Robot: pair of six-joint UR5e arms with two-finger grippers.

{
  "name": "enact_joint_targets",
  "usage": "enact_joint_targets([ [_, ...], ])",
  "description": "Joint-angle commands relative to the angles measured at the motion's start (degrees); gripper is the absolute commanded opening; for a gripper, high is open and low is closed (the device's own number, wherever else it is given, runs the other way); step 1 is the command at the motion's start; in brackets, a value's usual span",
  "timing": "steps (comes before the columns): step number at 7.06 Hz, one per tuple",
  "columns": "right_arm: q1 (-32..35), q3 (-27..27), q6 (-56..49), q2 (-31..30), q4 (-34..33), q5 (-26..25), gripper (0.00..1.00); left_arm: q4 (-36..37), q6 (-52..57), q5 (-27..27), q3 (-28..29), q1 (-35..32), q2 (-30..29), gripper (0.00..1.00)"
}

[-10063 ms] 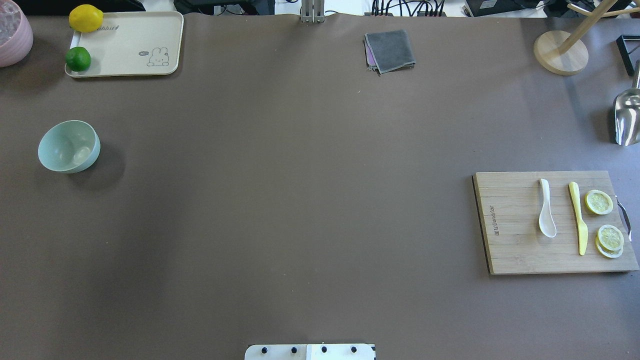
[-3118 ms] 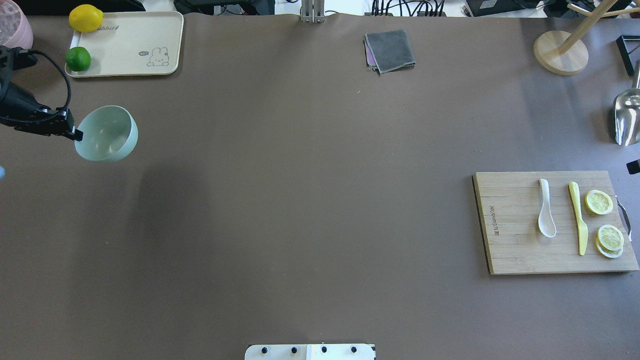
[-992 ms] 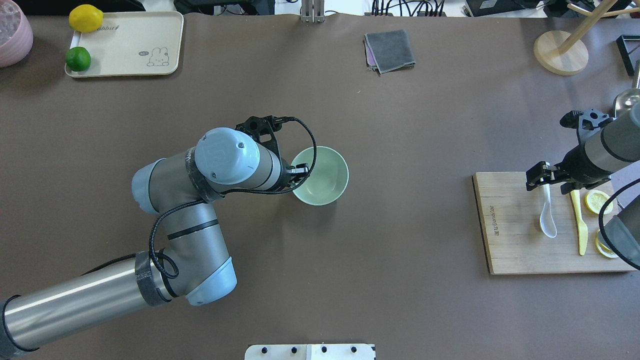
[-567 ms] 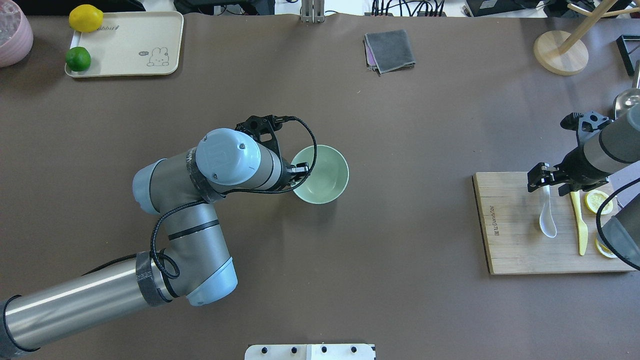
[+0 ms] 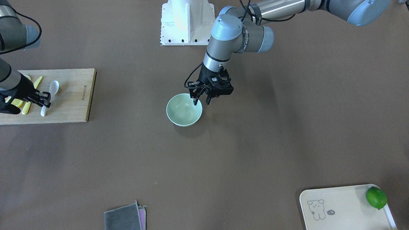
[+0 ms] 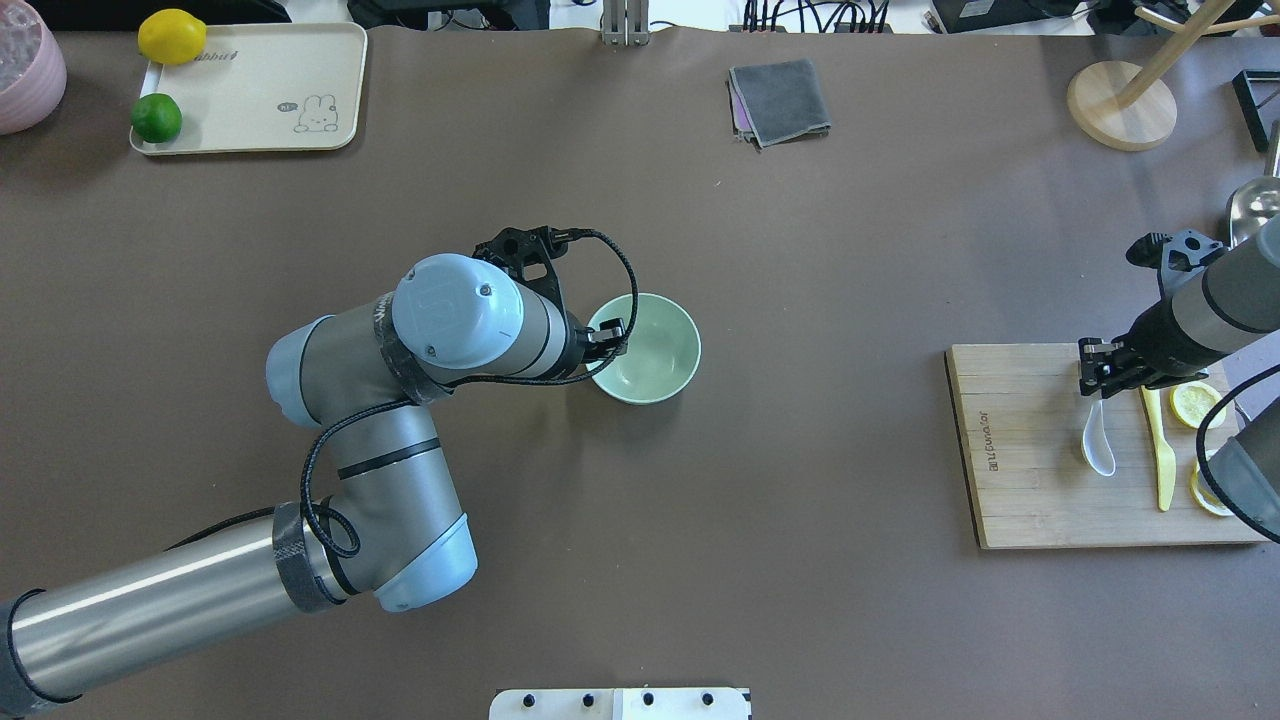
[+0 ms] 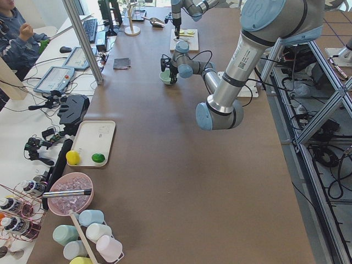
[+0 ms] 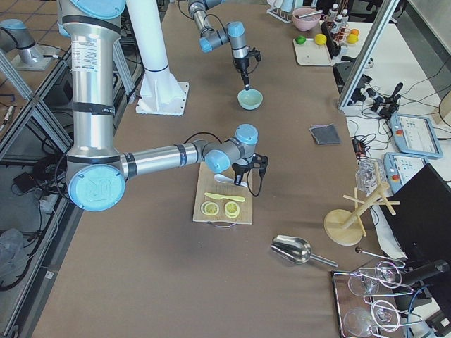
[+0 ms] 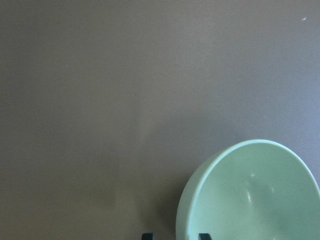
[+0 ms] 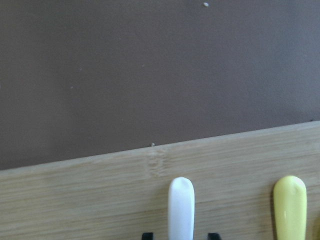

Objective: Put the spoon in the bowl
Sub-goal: 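Release the bowl with left gripper while right gripper grasps the white spoon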

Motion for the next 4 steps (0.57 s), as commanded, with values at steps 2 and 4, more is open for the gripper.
enact_joint_targets([
  [2,-0.02,0.75,0.12,0.03,0.08,0.47,0.0,4.96,0.76,-0.44,-4.91,-1.24,0.44,0.79],
  [4,-0.02,3.39,0.21,2.13,-0.79,2.83,0.0,6.21,6.26,-3.76,-10.52,-4.92,4.89,0.82],
])
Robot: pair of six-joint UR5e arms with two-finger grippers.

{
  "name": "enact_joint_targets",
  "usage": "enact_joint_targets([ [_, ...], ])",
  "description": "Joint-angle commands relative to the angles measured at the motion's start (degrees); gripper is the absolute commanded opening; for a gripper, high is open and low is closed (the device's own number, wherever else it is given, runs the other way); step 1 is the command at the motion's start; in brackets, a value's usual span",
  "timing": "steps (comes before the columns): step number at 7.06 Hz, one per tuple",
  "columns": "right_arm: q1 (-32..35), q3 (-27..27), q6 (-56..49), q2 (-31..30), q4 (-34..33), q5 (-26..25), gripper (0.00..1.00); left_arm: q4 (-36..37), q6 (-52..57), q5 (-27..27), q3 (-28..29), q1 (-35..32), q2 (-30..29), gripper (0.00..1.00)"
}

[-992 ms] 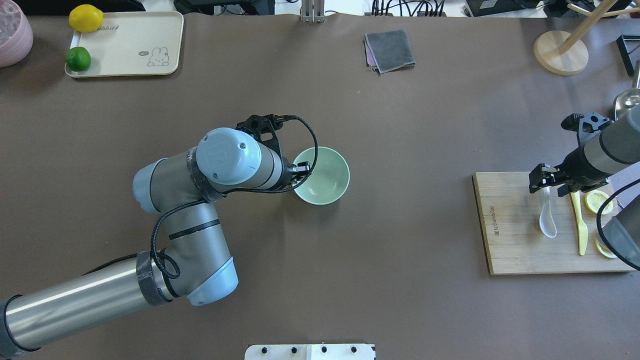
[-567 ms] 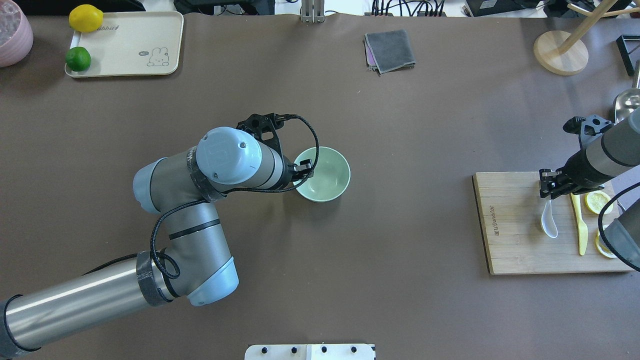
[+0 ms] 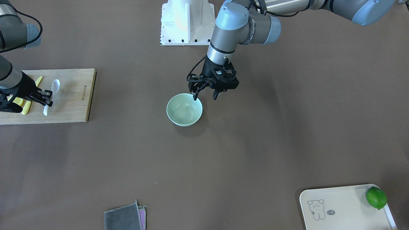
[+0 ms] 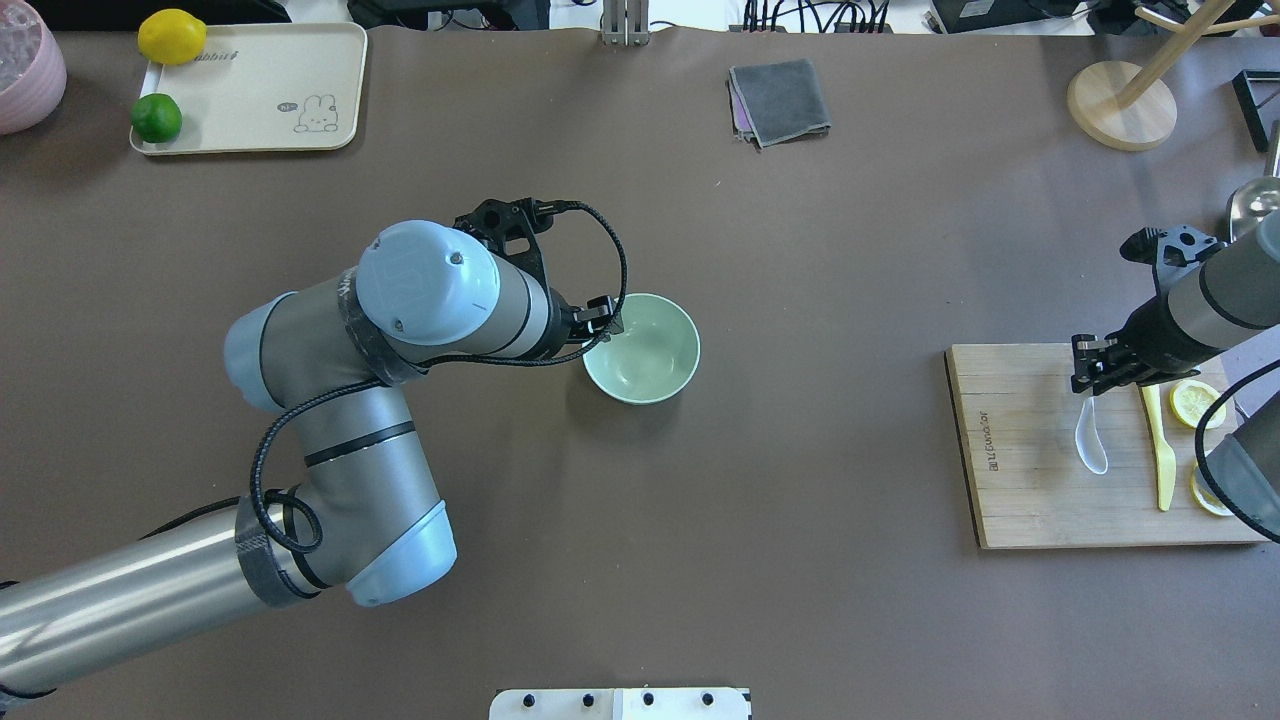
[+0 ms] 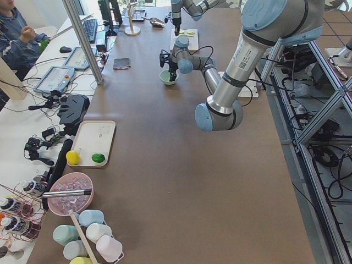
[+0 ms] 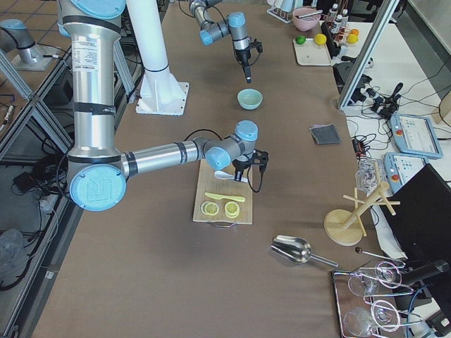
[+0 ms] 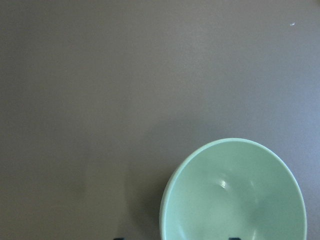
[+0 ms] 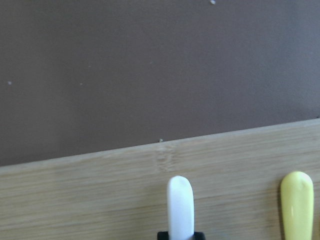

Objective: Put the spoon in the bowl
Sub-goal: 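Release the bowl with left gripper while right gripper grasps the white spoon, then carry the white spoon over the bowl with right gripper while left arm withdraws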

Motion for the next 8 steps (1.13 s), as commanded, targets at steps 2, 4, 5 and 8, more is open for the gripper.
enact_joint_targets([
  [2,-1.48,1.71,0.38,8.31,-2.77,1.44,0.0,1.06,12.27,-7.37,-11.91,-7.84,13.98,0.95],
  [4,-6.12,1.27,7.71,20.33,-9.71,-0.66,0.0,0.71,23.33,-15.34,-14.39,-15.73,21.73,0.97],
  [5,-7.89,0.4,12.64,24.74,-11.48,-2.93,0.0,0.45,27.04,-18.26,-14.4,-18.99,24.03,0.97],
  [8,-11.85,-9.06,24.19,38.8,-12.72,-10.3,0.0,0.53,36.47,-22.41,-13.53,-24.73,27.83,0.97],
])
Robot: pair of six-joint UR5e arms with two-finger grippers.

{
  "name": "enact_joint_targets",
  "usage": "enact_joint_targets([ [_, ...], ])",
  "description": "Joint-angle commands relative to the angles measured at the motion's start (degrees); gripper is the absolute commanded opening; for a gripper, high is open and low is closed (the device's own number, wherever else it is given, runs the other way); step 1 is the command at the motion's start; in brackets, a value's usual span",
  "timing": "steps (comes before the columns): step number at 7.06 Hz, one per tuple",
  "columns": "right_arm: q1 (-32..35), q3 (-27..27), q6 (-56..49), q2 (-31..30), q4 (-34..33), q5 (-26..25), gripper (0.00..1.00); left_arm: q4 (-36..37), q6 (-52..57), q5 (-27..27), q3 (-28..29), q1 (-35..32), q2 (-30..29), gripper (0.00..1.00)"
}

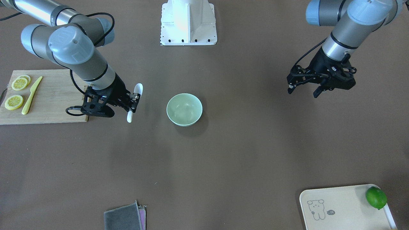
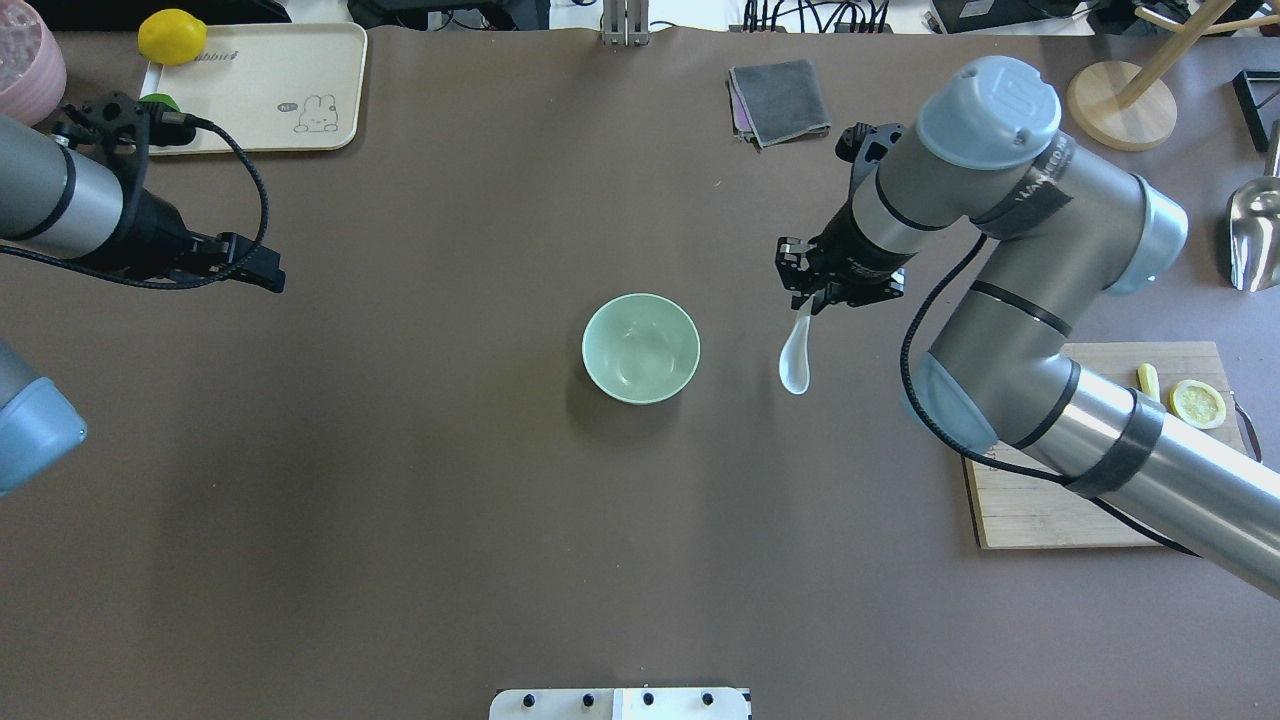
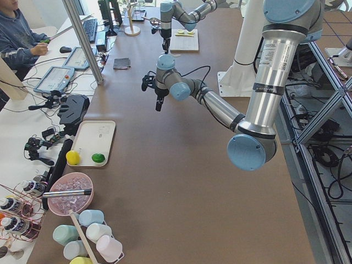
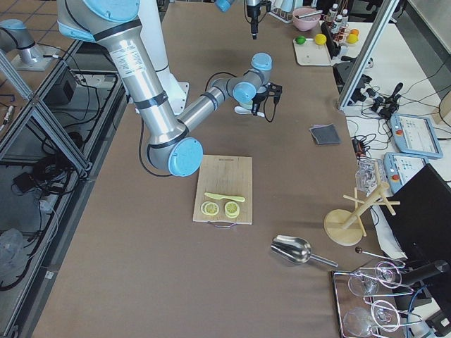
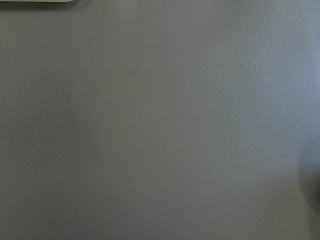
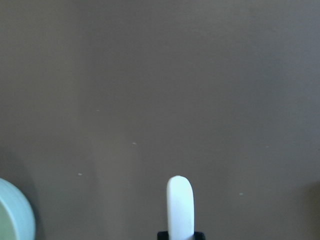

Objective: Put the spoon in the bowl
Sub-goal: 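Carry the white spoon over the bowl with right gripper while left arm withdraws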

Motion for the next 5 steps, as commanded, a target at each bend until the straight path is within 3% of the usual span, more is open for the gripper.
enact_joint_targets([
  [1,-1.61,-7.29,3.49,8.42,-0.17,-4.3,0.0,0.03,3.02,-1.42,1.12,-1.86,0.94,0.97],
  [3,-1.7,-12.13,5.16,13.25,0.0,-6.32,0.0,-0.24,3.02,-1.42,2.35,-1.6,0.77,0.97],
  [5,-3.97,-14.17,7.18,14.07,0.44,-10.09,0.0,-0.24,3.02,-1.42,3.15,-1.34,-0.02,0.97],
])
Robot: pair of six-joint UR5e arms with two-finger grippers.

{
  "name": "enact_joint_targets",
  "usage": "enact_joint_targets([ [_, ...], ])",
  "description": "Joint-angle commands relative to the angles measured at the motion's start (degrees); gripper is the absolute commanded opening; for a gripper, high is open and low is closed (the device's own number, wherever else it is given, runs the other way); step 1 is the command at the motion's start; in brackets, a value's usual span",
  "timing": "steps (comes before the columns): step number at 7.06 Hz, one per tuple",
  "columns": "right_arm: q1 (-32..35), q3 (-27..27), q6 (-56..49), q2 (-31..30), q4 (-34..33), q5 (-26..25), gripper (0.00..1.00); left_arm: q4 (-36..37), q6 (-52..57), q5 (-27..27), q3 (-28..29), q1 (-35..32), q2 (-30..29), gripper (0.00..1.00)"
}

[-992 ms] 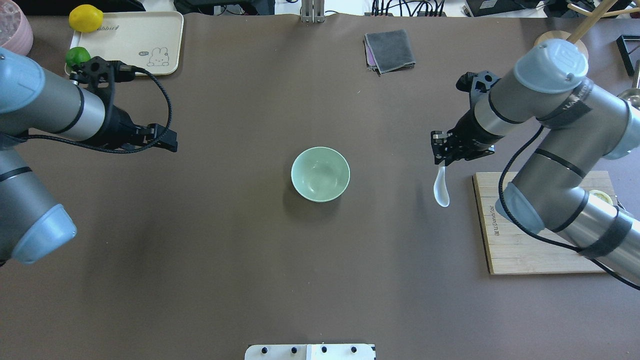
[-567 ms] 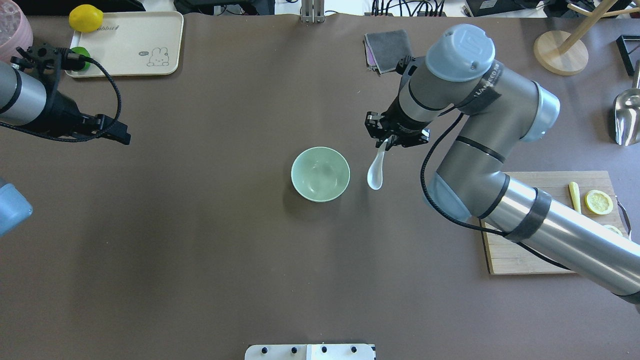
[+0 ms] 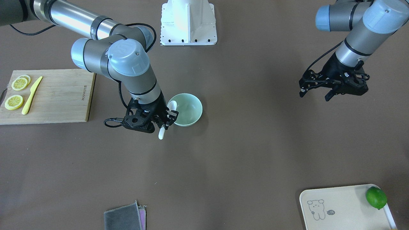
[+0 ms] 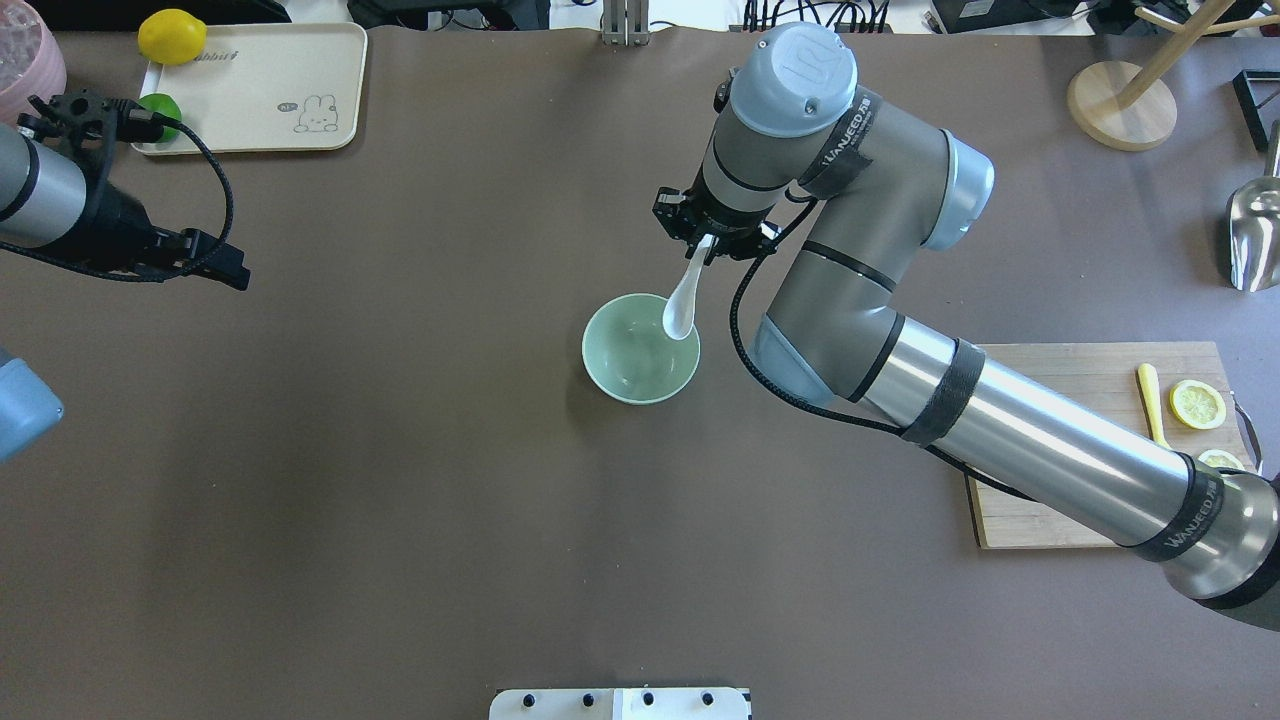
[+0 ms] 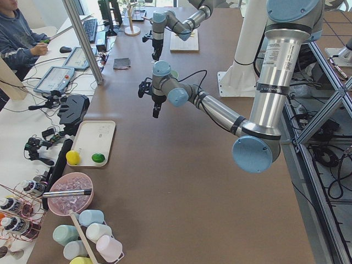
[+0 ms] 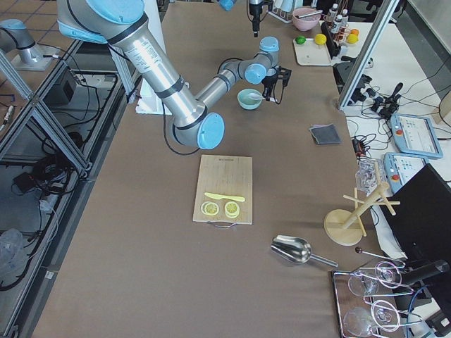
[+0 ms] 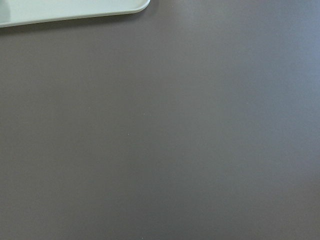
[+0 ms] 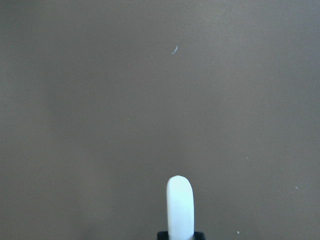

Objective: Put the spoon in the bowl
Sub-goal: 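Carry the white spoon over the bowl with right gripper while left arm withdraws, then lower the spoon into the bowl and open the right gripper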

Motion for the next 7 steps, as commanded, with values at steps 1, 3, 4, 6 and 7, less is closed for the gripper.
enact_joint_targets([
  [1,-1.95,-0.81,2.91,1.05,0.24,-3.13,0.0,-0.29,0.01,-0.05,2.37,0.25,-2.01,0.97],
  [3,-3.8,-0.72,5.3,2.29,0.15,-6.03,0.0,-0.46,0.01,-0.05,4.84,0.25,-3.95,0.97],
  [4,-3.98,-0.98,5.21,2.2,0.15,-7.09,0.0,-0.99,0.01,-0.05,5.2,0.25,-3.87,0.97],
  [6,-4.76,-1.59,4.95,1.94,0.15,-9.2,0.83,-1.08,0.01,-1.88,5.03,0.08,-3.78,0.97],
  [7,-5.29,-1.25,5.21,2.55,0.15,-10.78,1.0,-1.08,0.01,-2.07,5.03,0.08,-3.78,0.97],
])
